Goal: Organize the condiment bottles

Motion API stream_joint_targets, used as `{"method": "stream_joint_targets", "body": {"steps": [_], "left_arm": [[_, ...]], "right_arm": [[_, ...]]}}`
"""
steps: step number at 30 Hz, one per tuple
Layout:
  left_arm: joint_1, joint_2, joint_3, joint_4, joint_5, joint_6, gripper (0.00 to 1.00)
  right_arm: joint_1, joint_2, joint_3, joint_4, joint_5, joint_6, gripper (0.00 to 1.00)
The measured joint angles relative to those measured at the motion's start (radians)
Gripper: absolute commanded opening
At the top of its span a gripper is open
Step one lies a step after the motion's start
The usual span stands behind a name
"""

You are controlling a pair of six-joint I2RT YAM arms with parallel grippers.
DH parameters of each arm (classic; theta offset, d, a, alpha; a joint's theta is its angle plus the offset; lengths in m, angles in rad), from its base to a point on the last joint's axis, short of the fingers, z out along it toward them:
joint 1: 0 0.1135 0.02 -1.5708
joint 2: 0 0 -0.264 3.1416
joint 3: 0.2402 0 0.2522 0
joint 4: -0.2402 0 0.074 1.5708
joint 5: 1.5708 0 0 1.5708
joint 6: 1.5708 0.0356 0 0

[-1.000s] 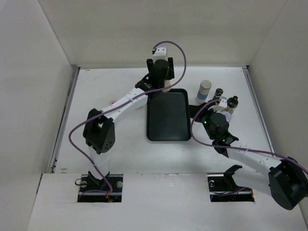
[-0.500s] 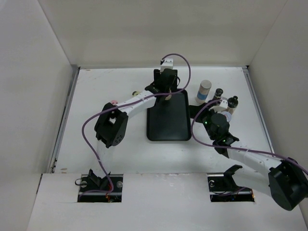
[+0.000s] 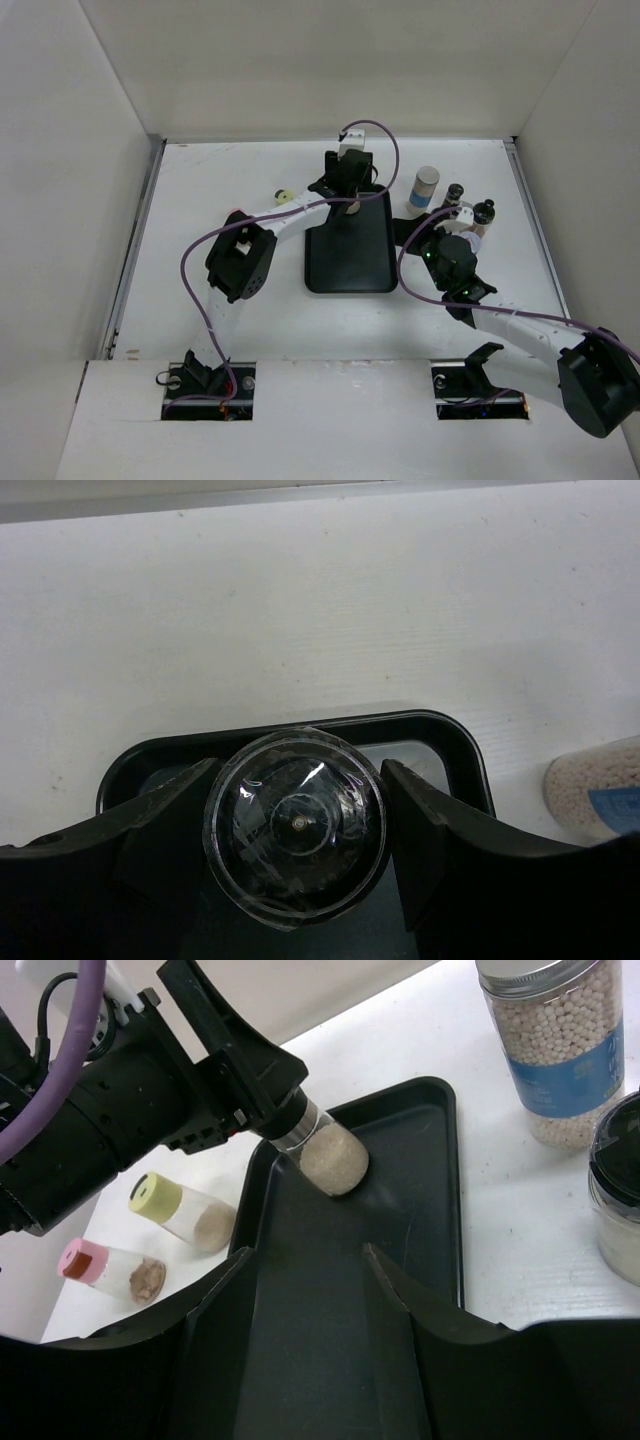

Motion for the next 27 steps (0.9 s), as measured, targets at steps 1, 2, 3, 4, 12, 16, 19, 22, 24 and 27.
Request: {"method": "stream_joint_targets", "body": {"steps": [1,2,3,4,12,16,19,22,24,27], "left_arm": [[0.000,0.000,0.000,0.000,0.002,0.000,0.43],[0.000,0.000,0.000,0.005,0.002,-0.001,0.44],[0.000,0.000,0.000,0.008,0.003,-0.001,0.44],[0.000,0.000,0.000,0.010,0.003,-0.001,0.44],[0.000,0.016,0.003,0.032,0.002,0.002,0.57],[0.000,0.022,0.006,0.046,0.002,0.004,0.60],[0.000,0.024,0.006,0.053,0.001,0.005,0.68],[0.000,0.024,0.006,0.063,0.002,0.004,0.76],[0.000,0.024,0.006,0.070,0.001,0.004,0.79],[0.000,0.024,0.006,0.072,0.001,0.004,0.83]], "right_arm": [[0.000,0.000,0.000,0.000,0.000,0.000,0.53],[0.000,0.000,0.000,0.000,0.000,0.000,0.53],[0.000,0.000,0.000,0.000,0.000,0.000,0.53],[0.000,0.000,0.000,0.000,0.000,0.000,0.53],[0.000,0.000,0.000,0.000,0.000,0.000,0.53],[0.000,0.000,0.000,0.000,0.000,0.000,0.53],[0.000,0.000,0.000,0.000,0.000,0.000,0.53],[0.000,0.000,0.000,0.000,0.000,0.000,0.54],[0.000,-0.001,0.000,0.000,0.000,0.000,0.55],[-0.001,-0.007,0.000,0.000,0.000,0.000,0.57]]}}
